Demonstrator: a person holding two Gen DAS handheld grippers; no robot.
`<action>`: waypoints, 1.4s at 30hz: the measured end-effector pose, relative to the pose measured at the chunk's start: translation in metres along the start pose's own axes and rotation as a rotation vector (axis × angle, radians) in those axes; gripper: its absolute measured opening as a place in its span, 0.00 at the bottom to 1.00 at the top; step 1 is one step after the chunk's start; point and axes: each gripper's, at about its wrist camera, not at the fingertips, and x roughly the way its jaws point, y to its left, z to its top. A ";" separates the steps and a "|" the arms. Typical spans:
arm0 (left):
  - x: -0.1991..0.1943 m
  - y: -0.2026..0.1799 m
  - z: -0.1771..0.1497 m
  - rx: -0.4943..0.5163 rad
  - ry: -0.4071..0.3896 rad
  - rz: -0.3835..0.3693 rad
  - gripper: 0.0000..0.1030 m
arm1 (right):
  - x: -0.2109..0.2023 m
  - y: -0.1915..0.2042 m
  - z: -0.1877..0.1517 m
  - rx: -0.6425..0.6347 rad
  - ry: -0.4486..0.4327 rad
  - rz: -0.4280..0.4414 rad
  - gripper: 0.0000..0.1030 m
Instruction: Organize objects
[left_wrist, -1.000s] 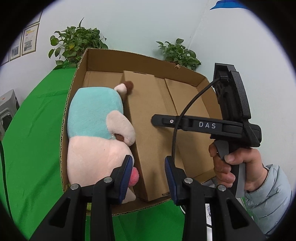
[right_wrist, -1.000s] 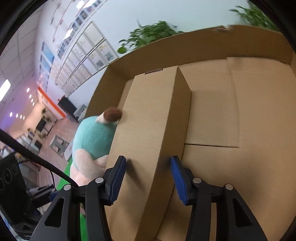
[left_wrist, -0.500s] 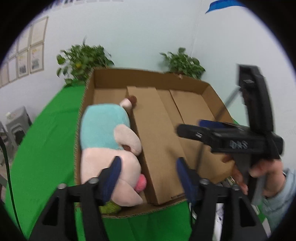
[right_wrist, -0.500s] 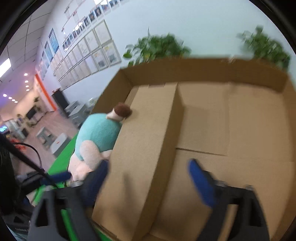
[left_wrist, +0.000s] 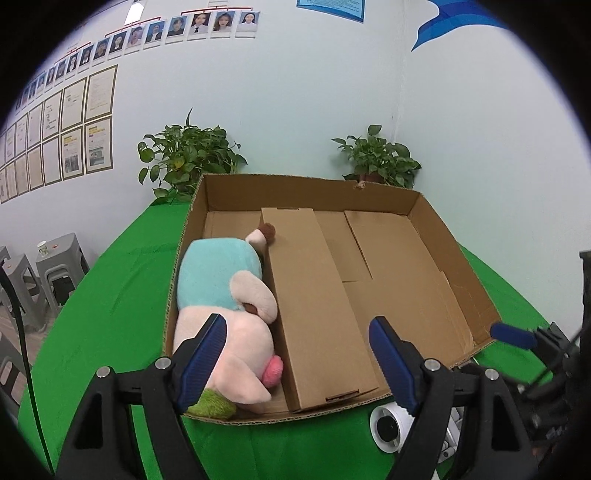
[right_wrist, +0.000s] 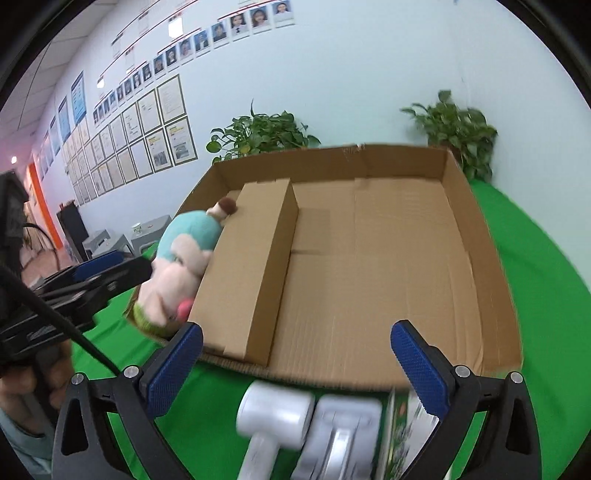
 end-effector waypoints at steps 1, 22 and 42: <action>0.002 -0.003 -0.002 0.004 0.010 -0.001 0.77 | 0.001 -0.001 -0.005 0.005 0.004 0.012 1.00; -0.024 0.045 -0.033 -0.091 0.066 0.072 0.76 | 0.125 0.021 -0.006 0.044 0.278 0.266 0.64; -0.025 0.043 -0.034 -0.077 0.013 0.087 0.77 | 0.021 0.029 -0.026 -0.056 0.097 0.136 1.00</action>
